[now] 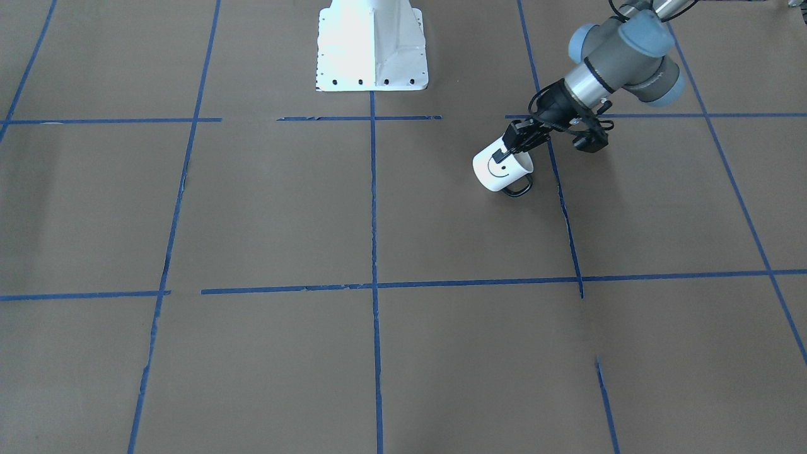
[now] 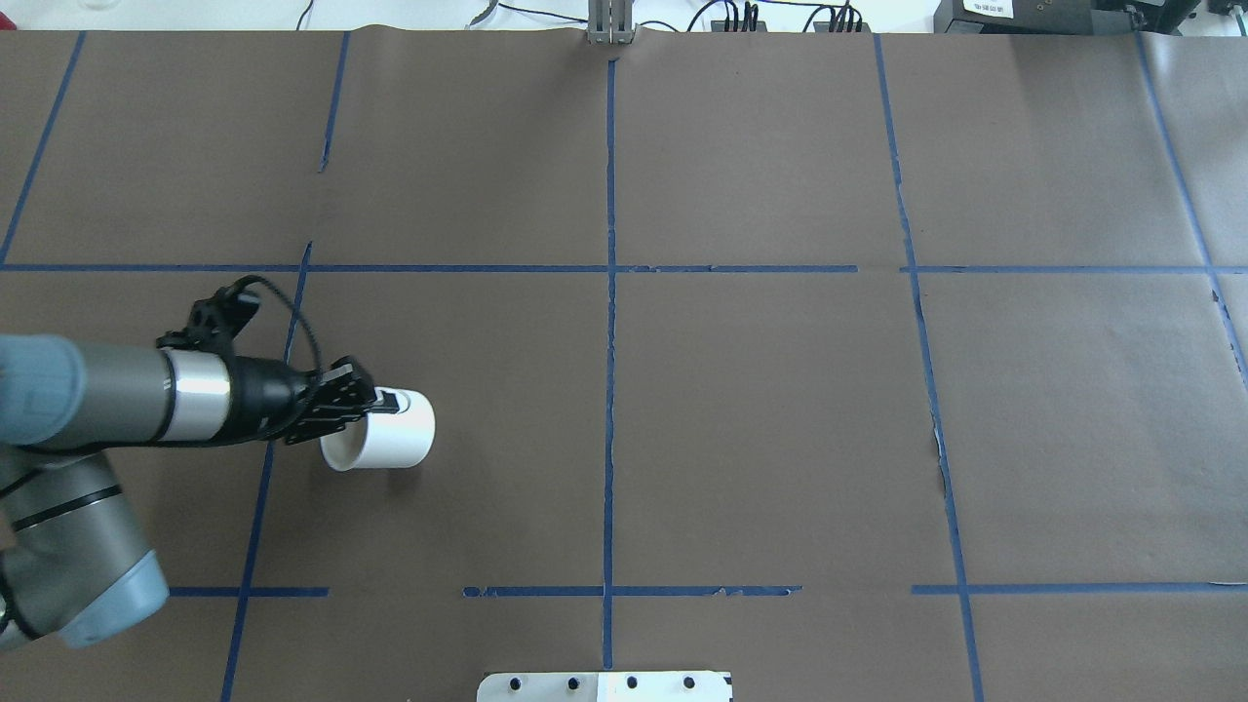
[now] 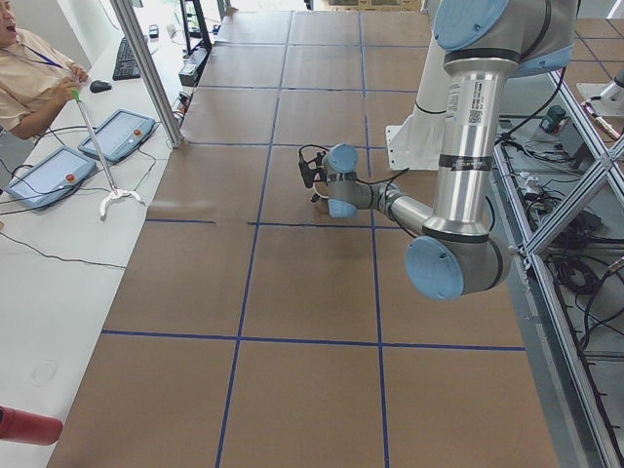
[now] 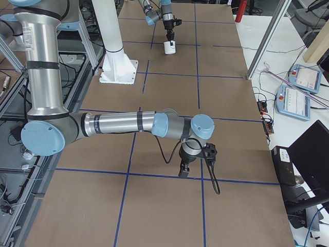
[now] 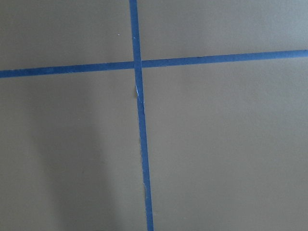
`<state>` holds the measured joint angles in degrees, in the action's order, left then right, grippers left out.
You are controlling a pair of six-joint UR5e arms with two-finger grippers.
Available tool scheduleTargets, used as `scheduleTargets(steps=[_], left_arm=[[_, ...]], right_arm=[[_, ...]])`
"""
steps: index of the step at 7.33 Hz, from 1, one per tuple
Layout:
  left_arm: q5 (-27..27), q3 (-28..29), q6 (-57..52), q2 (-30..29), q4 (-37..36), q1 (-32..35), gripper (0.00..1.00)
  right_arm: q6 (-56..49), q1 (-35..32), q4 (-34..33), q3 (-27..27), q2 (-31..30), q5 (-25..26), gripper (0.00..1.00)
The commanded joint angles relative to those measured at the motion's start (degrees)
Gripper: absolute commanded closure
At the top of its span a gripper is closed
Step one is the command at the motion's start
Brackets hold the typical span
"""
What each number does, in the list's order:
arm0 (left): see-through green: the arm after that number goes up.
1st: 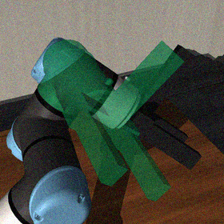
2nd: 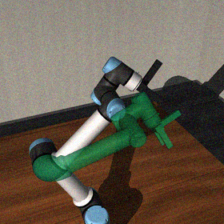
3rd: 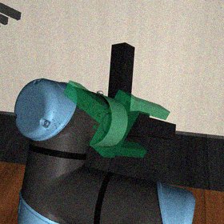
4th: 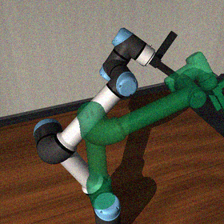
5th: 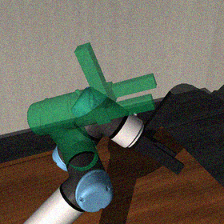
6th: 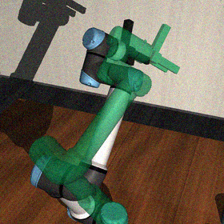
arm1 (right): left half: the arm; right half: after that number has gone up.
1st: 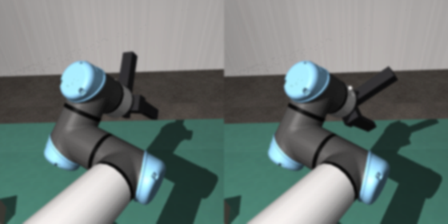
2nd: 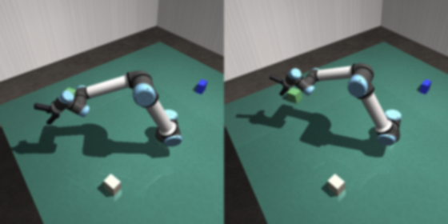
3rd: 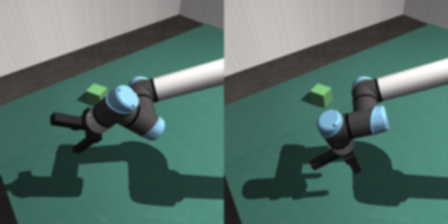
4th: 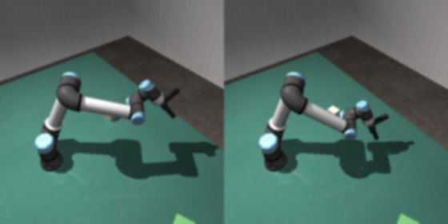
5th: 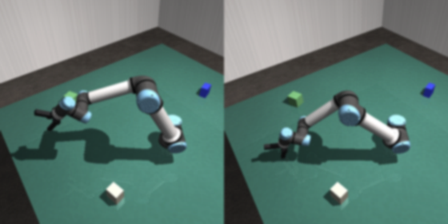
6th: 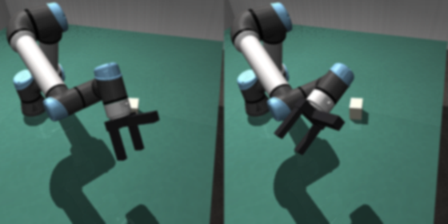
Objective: Flip mug
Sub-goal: 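Lift the mug with the left gripper and carry it toward the table center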
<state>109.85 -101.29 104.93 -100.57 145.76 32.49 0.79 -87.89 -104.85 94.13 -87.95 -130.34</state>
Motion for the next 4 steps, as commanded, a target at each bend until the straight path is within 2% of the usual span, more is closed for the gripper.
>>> scheduleTargets(steps=[1, 3, 4], left_arm=[[0.02, 0.21, -0.34, -18.79, -32.5, 0.29, 1.0], [-0.33, 4.92, -0.16, -31.38, -53.38, 0.03, 1.0], [-0.33, 9.92, 0.01, -37.79, -59.05, -0.06, 1.0]], right_arm=[[0.0, 0.0, 0.0, 0.0, 0.06, 0.0, 0.0], [0.0, 0.0, 0.0, 0.0, -0.03, 0.0, 0.0], [0.0, 0.0, 0.0, 0.0, -0.03, 0.0, 0.0]])
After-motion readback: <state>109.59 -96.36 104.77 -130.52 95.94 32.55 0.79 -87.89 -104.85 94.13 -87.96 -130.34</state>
